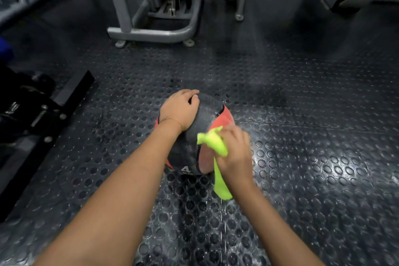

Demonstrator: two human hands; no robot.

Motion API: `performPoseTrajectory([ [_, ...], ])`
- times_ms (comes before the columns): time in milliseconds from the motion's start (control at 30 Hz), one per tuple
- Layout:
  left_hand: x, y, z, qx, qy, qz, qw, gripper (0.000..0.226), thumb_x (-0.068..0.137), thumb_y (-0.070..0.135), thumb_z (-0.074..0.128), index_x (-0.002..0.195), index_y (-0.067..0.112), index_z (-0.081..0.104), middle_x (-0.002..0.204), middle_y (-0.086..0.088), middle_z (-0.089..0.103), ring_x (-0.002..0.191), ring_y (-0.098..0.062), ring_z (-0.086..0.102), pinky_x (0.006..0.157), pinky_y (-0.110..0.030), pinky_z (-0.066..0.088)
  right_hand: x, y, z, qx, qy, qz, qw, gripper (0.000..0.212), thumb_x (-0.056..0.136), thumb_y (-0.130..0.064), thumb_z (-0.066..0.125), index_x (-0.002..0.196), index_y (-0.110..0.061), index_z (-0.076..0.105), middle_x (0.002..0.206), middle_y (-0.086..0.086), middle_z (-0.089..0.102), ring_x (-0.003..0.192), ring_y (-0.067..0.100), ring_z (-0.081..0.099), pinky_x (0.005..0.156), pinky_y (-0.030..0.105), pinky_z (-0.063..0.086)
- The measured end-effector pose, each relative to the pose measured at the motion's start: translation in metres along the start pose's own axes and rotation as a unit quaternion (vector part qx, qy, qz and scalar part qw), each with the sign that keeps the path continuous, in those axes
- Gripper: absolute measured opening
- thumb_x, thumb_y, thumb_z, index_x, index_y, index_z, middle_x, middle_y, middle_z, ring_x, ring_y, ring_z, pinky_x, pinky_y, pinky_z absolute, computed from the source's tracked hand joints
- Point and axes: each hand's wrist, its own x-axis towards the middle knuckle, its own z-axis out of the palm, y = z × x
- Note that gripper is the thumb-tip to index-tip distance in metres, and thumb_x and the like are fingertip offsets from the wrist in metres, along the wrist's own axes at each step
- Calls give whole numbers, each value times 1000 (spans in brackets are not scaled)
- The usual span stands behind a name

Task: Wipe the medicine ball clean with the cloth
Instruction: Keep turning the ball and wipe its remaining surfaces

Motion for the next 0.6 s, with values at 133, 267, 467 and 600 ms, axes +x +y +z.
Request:
performPoseTrajectory([
  [133,6,0,-4,3,-15,4,1000,38,99,32,32,131,31,53,142,7,46,130,-18,42,103,-27,33,15,4,-3,19,-9,-24,1000,27,70,1,69,94,-12,65,102,4,57,91,23,45,70,21,28],
  [267,12,3,-1,8,-22,-33,999,41,98,35,29,133,31,50,145,4,44,130,-23,42,104,-31,34,42,3,-1,1,14,28,1000,14,82,-18,63,96,-15,65,102,-5,49,97,21,45,72,20,26],
  [467,18,2,-3,4,-38,-24,999,41,98,34,28,134,32,49,145,2,43,131,-23,41,104,-32,34,6,6,3,4,-6,-83,997,19,72,-7,69,90,-10,67,98,7,60,89,17,41,73,18,30],
  [600,21,4,-1,11,-39,-15,999,41,98,34,30,133,30,50,144,1,45,130,-23,42,106,-31,33,48,0,1,12,-2,-15,1000,17,79,-11,67,97,-14,67,105,2,55,94,18,42,71,20,28],
])
